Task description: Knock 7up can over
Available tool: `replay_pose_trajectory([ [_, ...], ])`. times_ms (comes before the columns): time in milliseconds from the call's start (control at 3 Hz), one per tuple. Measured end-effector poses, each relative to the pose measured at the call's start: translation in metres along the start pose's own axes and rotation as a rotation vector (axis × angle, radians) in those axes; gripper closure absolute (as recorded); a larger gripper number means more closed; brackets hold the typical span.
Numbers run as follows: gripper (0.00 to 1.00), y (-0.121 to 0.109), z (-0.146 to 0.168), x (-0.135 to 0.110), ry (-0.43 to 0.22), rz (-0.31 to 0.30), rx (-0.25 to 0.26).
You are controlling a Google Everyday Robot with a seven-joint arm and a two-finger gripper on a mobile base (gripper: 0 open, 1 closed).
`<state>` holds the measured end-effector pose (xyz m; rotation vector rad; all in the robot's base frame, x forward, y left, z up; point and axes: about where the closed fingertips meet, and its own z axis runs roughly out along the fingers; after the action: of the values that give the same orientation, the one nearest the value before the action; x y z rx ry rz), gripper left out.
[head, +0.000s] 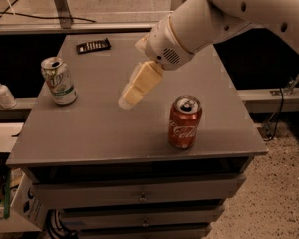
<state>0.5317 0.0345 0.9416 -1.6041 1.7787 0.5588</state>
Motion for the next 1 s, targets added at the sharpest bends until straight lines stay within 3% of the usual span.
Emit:
replay_pose_trajectory([
  [333, 0.00, 0.000, 0.000, 0.000, 0.001, 0.000, 0.000],
  [667, 0.00, -0.005, 0.004, 0.004, -0.059, 0.022, 0.018],
  [1000, 0.00, -0.020, 0.026, -0.007, -0.144, 0.053, 0.034],
])
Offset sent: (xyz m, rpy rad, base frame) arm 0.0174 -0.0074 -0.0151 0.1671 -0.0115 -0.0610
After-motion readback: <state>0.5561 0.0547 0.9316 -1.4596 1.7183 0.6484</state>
